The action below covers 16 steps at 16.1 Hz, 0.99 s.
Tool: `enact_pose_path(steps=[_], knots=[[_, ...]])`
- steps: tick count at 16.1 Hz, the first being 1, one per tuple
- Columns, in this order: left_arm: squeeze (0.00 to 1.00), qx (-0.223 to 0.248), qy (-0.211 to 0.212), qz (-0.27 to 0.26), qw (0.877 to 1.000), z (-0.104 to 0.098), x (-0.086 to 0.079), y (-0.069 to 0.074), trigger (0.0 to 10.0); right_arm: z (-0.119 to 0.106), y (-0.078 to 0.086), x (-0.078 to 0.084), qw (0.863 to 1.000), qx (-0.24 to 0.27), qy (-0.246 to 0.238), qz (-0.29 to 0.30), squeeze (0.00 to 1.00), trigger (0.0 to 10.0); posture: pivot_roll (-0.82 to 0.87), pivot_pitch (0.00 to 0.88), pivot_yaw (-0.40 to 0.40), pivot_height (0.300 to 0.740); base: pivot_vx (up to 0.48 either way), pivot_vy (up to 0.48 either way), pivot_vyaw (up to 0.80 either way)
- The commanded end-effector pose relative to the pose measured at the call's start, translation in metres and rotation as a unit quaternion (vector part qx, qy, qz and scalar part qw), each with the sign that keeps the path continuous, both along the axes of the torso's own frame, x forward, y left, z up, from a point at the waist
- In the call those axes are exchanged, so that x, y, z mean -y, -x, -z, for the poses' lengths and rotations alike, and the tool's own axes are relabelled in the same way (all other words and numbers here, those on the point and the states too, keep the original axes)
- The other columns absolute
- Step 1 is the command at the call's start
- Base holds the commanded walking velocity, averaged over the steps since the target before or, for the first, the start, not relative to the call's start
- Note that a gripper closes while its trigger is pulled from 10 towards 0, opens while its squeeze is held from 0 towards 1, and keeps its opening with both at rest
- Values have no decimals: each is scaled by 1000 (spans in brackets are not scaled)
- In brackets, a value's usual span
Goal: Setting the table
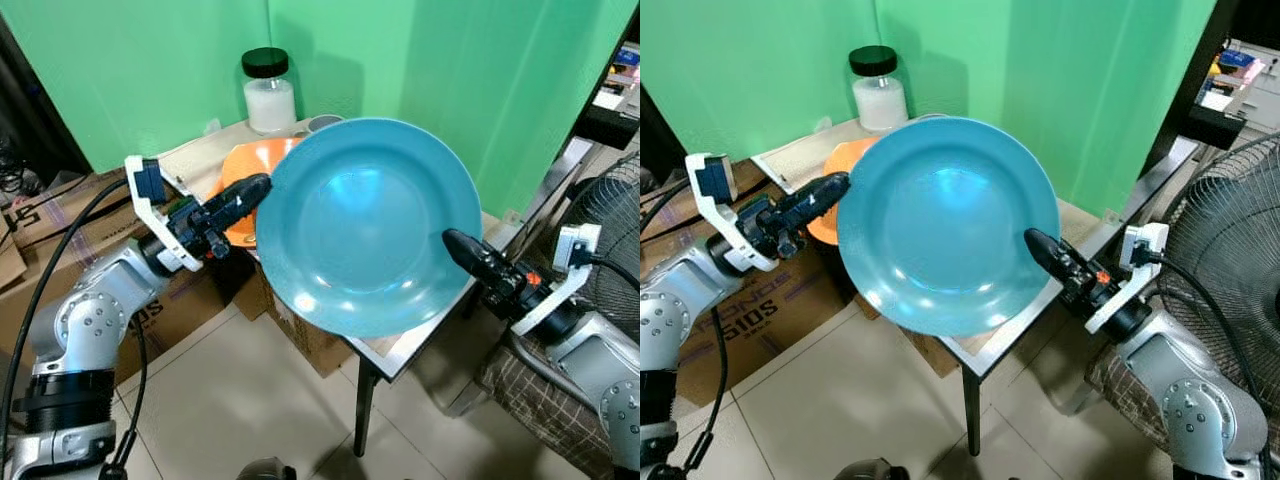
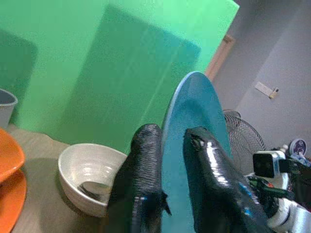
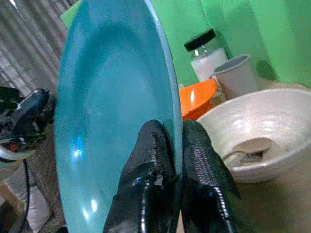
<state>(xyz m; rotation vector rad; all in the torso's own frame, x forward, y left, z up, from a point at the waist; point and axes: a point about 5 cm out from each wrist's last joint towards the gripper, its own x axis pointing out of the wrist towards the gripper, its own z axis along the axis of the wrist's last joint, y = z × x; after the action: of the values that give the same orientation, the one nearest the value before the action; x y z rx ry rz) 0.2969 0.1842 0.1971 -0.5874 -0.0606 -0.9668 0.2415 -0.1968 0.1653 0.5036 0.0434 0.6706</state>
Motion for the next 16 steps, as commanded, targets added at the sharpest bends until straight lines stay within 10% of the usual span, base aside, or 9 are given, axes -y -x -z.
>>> enact_pose_path(steps=[1,6,7,16], knots=[[1000,20,3,10,1000,-9,3,-1,10000,-3,1,1,1000,2,-2,14,0,0,-14,0,98,740,0,0,0],[1000,32,-8,-17,999,-9,0,-2,10000,-6,1,-1,1000,7,-25,16,0,0,-7,0,84,740,0,0,0],[0,44,-9,-30,999,-14,-4,-2,10000,-8,-2,3,999,10,-30,36,0,0,-5,0,81,740,0,0,0],[0,87,-23,-61,994,-39,-20,7,10000,-16,-3,7,995,18,-80,63,0,0,1,0,81,740,0,0,0]])
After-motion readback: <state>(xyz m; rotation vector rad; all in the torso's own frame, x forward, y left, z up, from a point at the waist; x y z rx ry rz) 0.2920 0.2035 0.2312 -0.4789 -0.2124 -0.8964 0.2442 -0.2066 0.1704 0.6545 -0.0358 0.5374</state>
